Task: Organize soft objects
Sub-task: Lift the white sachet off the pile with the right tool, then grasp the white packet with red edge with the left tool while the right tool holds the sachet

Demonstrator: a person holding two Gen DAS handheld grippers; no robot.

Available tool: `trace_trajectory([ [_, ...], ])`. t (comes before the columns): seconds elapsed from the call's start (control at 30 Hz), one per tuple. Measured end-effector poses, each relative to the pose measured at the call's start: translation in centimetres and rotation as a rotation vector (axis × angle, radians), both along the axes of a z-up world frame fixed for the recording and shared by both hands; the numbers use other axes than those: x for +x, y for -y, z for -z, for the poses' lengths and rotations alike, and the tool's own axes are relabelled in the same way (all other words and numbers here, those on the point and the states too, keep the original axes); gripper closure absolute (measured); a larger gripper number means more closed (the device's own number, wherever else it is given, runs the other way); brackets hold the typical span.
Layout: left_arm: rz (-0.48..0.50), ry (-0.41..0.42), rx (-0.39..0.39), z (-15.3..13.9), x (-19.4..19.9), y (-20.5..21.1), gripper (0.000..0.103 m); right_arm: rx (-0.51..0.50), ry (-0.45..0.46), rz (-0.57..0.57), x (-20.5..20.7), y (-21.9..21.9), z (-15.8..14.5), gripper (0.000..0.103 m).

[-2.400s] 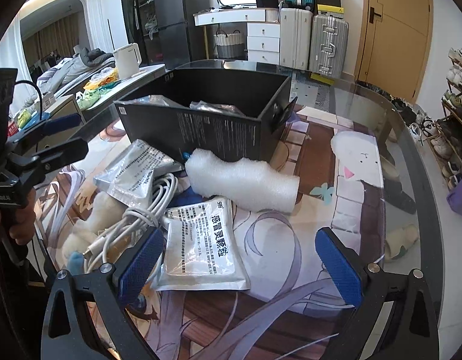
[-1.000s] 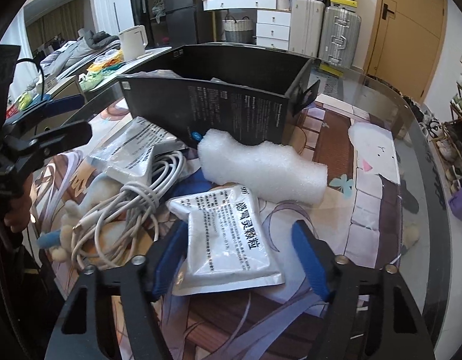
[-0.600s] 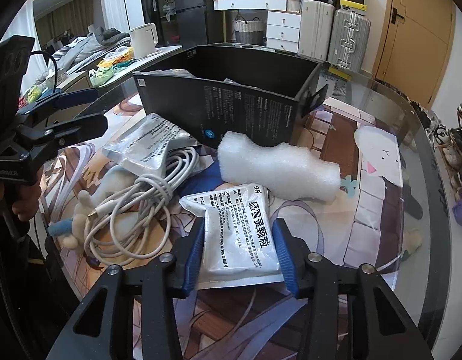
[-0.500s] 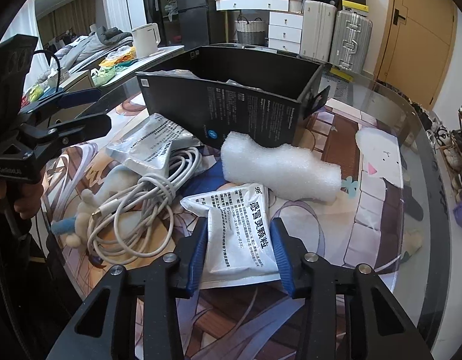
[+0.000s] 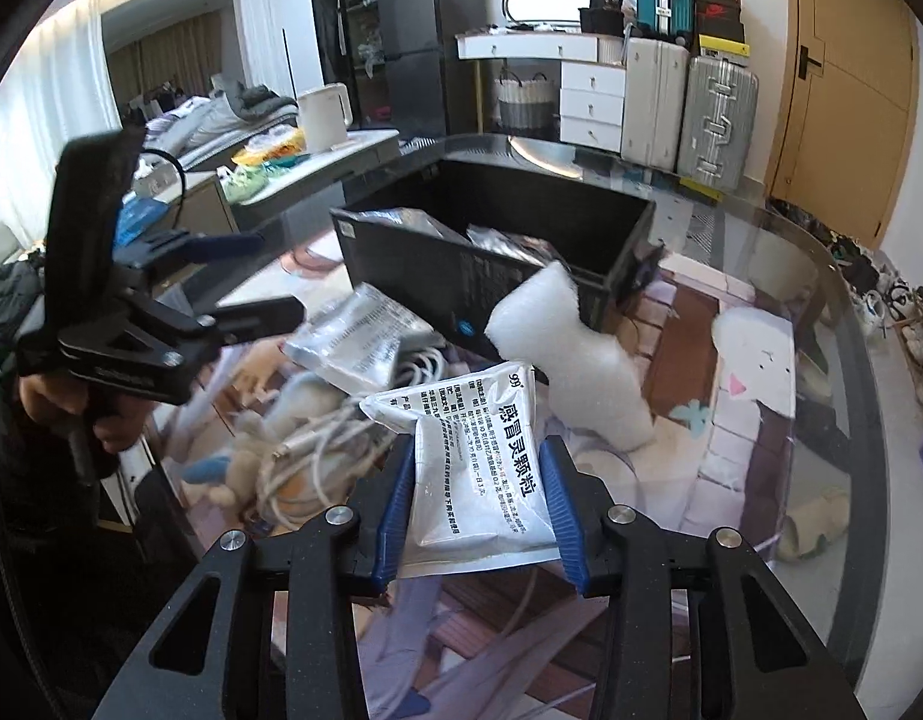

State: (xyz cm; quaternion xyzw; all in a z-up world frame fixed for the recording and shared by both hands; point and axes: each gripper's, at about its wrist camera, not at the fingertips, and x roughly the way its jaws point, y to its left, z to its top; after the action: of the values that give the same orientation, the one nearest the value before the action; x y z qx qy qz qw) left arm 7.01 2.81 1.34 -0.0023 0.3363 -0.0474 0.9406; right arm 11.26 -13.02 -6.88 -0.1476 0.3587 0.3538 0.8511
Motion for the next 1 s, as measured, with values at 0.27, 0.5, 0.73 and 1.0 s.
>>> trace_trajectory([
  [0.27,-0.018,-0.009,-0.009,0.3,0.3,-0.6,0.000,0.042,0.018,-0.043,-1.0,-0.2,-1.3,0.061],
  [0.5,-0.005,-0.008,-0.005,0.3,0.2,-0.1,0.000,0.097,0.042,-0.061,-1.7,0.2,-3.0,0.061],
  [0.73,0.008,-0.012,-0.002,0.2,0.0,0.4,0.000,0.121,0.067,-0.029,-1.6,0.9,-4.0,0.061],
  [1.0,0.034,-0.040,0.015,0.3,0.5,1.9,0.000,0.140,0.082,0.029,-0.8,1.9,-4.3,0.061],
])
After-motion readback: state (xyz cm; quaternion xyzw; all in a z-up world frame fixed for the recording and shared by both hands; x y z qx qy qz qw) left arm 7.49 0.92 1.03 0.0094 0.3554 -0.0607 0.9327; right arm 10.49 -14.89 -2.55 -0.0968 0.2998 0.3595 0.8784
